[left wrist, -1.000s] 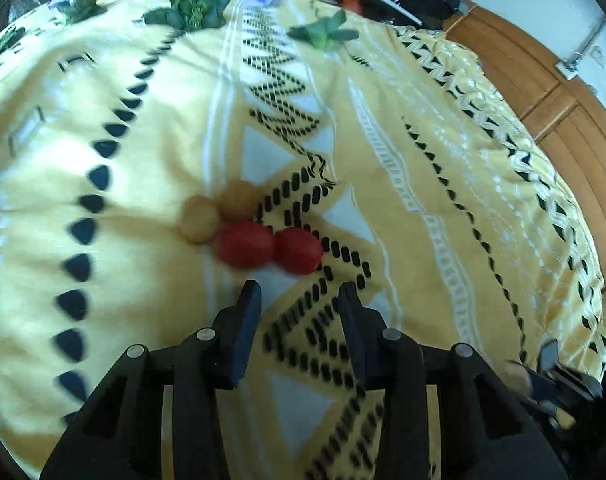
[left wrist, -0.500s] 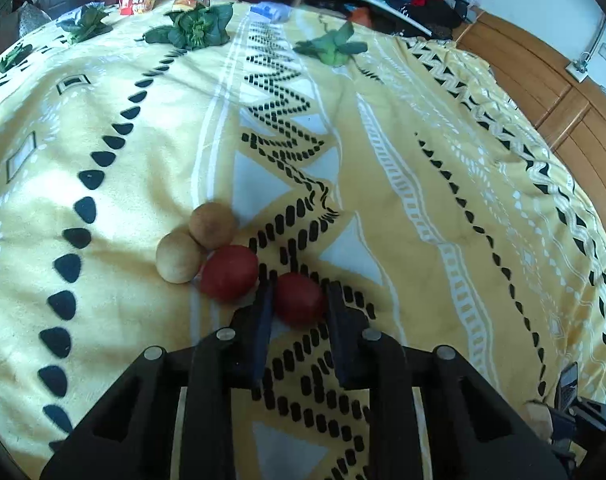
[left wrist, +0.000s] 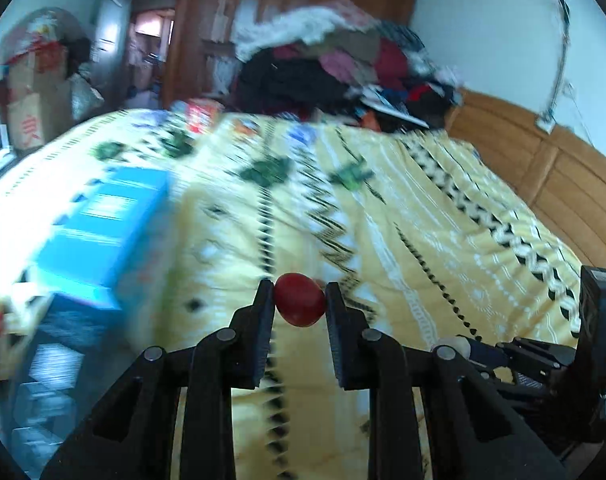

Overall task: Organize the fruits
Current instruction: 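Carry both items over the steel bowl and open both tools to drop them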

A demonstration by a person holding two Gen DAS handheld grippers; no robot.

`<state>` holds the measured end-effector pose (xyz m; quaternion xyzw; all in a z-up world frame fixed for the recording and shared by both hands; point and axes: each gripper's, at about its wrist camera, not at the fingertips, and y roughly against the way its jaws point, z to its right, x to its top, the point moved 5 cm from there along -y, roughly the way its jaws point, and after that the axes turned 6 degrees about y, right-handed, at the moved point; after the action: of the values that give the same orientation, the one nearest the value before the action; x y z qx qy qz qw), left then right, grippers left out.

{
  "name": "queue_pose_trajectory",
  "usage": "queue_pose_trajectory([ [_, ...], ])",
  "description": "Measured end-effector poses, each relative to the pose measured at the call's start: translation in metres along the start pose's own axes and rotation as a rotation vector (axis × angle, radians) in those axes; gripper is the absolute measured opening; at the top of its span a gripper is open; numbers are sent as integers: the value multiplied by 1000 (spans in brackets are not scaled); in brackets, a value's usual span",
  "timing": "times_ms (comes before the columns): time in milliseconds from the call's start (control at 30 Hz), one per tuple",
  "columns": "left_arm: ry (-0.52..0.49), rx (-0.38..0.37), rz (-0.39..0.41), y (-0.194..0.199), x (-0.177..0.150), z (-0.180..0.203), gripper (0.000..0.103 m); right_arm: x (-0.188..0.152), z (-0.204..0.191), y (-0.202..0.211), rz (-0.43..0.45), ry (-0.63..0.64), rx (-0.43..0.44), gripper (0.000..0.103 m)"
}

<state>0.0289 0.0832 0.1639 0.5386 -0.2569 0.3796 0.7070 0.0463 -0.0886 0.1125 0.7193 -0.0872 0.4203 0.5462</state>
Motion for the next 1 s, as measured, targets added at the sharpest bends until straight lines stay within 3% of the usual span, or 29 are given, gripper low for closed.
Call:
queue_pose_trajectory([
  [200, 92, 191, 127, 122, 15, -107, 25, 50, -113, 20, 53, 154, 81, 27],
  [400, 228, 348, 207, 207, 7, -213, 25, 77, -235, 30, 87, 315, 173, 27],
  [533, 300, 400, 204, 230, -9, -263, 25, 82, -301, 26, 76, 395, 226, 27],
  [733, 364, 430, 154, 232, -43, -304, 25, 79, -384, 7, 0, 447, 341, 27],
  [867, 403, 444, 120, 236, -63, -328, 25, 68, -412, -16, -103, 406, 437, 27],
  [1000, 426, 450, 101, 236, -71, -341, 25, 58, -422, -31, -168, 399, 465, 27],
])
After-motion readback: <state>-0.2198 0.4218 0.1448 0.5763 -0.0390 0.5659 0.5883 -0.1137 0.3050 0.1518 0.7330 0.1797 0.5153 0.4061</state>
